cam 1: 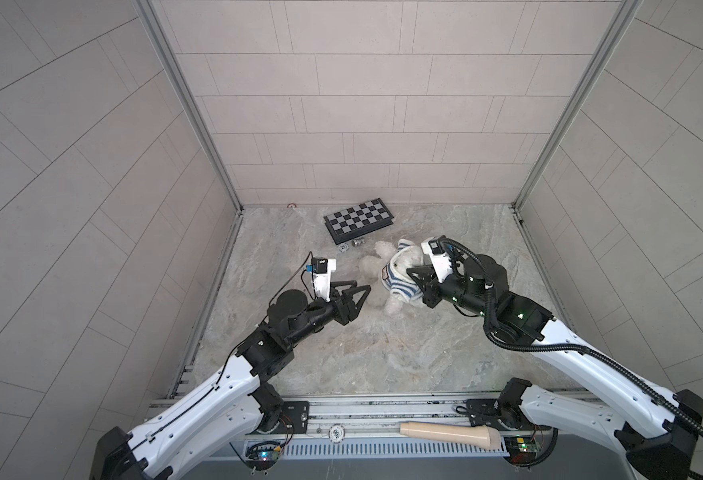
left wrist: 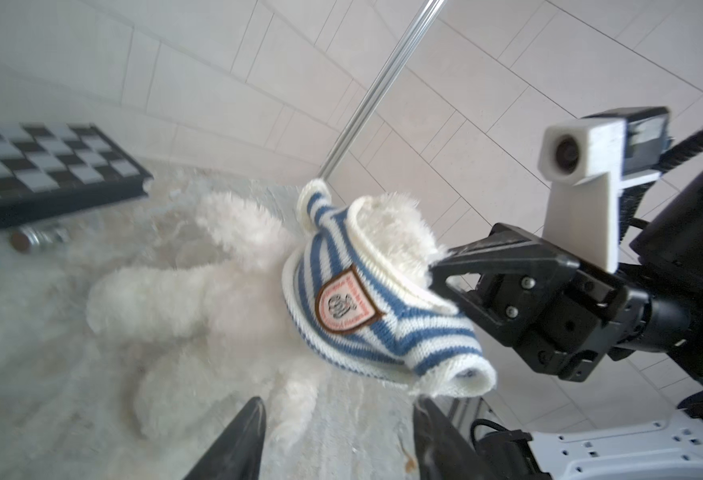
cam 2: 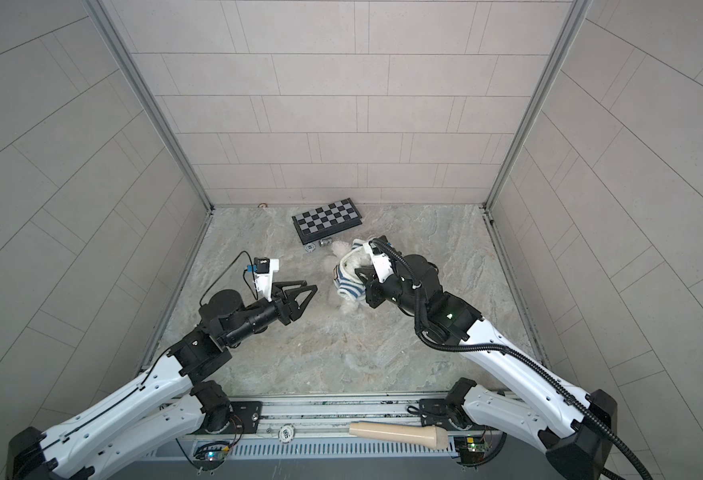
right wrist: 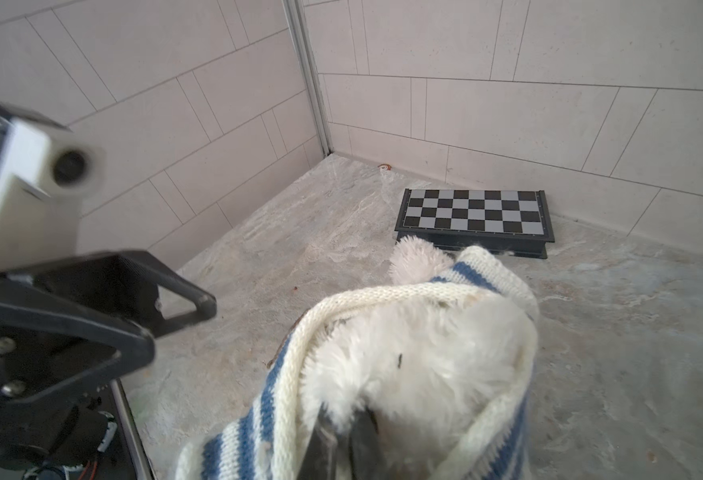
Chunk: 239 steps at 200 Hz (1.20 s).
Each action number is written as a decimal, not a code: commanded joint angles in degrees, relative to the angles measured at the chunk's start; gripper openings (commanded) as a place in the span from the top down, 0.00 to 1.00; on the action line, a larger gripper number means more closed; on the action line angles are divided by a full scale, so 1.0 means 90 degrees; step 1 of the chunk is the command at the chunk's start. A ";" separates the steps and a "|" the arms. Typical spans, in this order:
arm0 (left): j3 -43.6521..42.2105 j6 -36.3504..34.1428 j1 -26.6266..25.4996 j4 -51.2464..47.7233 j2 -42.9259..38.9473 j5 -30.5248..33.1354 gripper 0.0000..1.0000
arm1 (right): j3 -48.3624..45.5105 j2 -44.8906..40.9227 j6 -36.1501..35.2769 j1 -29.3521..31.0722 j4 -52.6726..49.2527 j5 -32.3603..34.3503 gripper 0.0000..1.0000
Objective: Dress the teddy bear
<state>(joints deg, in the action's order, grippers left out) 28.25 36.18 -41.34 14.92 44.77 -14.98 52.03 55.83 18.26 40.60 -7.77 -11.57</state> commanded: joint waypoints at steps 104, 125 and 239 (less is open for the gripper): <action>-0.0346 0.2062 -0.0412 0.3004 0.1755 -0.0006 0.49 | -0.1069 -0.0460 0.1333 0.0213 0.2255 0.0544 1.00; -0.0288 0.2109 -0.0462 0.3186 0.1894 -0.0024 0.50 | -0.1088 -0.0489 0.1269 0.0231 0.2241 0.0559 1.00; 0.0337 0.2155 -0.0887 0.3229 0.2498 -0.0178 0.71 | -0.1477 -0.0543 0.1283 0.0240 0.2633 0.0783 1.00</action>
<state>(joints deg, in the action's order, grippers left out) 28.93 55.83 -47.81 42.00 66.65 -15.62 39.33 52.75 28.99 42.37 10.72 -6.46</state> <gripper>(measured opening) 0.341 0.071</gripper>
